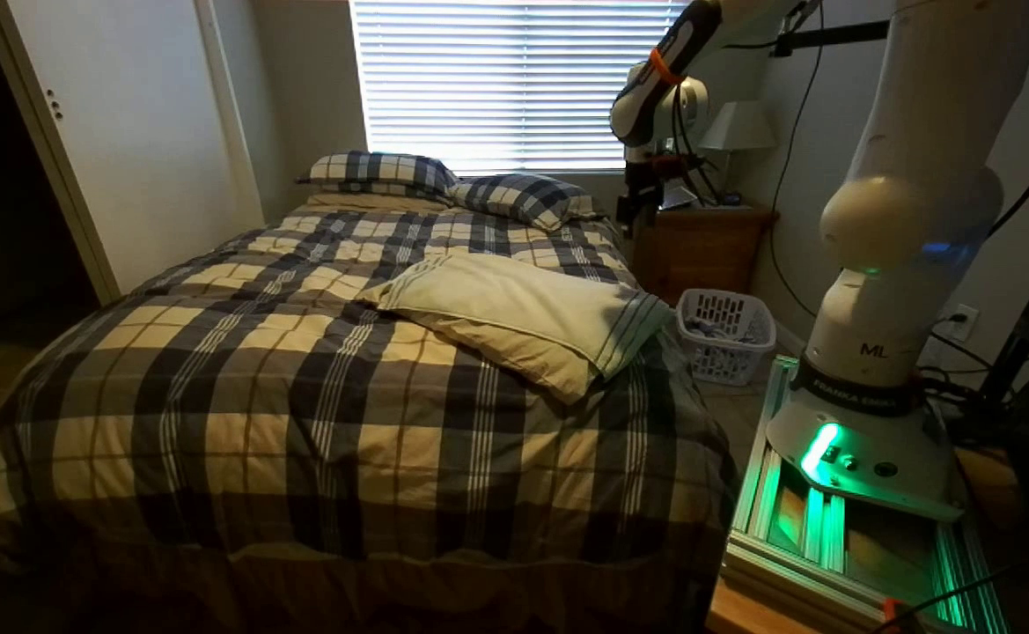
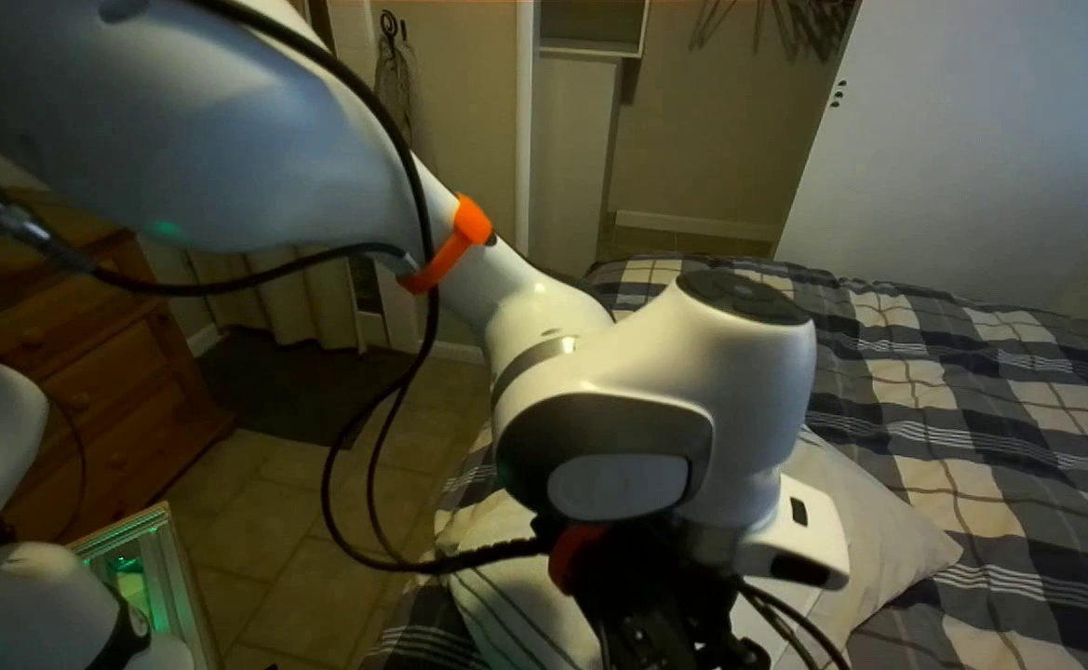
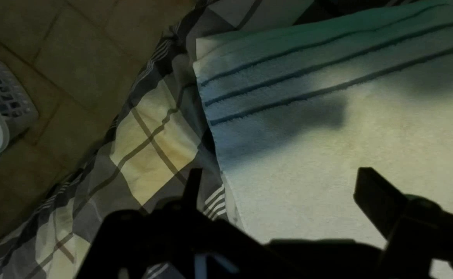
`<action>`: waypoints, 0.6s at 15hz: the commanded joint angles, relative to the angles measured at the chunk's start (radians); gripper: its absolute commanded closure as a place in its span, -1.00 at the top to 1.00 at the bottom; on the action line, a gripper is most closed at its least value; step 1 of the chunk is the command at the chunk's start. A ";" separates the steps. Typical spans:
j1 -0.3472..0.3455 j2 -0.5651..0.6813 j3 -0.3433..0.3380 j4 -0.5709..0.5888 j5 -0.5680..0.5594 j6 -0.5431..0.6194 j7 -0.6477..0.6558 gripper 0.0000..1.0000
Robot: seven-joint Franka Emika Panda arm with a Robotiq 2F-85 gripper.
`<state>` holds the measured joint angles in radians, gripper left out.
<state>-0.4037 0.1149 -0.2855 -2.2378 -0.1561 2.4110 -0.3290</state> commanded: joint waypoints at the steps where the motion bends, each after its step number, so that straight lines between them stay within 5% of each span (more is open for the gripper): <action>1: 0.059 -0.074 -0.009 -0.025 -0.096 -0.049 0.106 1.00; 9: 0.127 -0.126 0.013 -0.007 -0.226 -0.119 0.246 1.00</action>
<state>-0.2942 0.0302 -0.2783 -2.2375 -0.3256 2.3316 -0.1360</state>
